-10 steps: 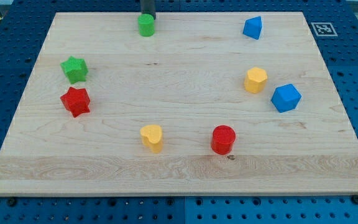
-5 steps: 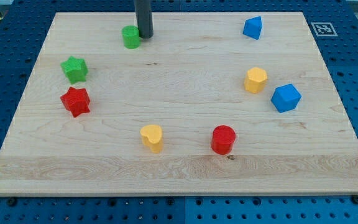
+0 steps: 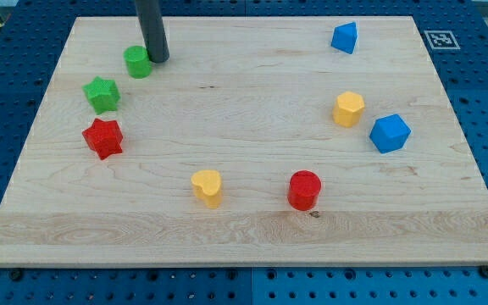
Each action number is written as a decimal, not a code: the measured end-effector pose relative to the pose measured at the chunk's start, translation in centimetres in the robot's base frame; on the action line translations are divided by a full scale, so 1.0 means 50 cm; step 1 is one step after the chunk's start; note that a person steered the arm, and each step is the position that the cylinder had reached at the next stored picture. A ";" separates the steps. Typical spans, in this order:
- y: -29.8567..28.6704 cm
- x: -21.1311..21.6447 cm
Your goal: Move the green circle above the green star
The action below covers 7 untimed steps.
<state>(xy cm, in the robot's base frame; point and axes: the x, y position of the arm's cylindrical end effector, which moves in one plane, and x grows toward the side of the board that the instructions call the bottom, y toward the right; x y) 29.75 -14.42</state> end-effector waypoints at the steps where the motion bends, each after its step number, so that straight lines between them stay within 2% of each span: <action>1: 0.031 0.013; 7: -0.045 0.026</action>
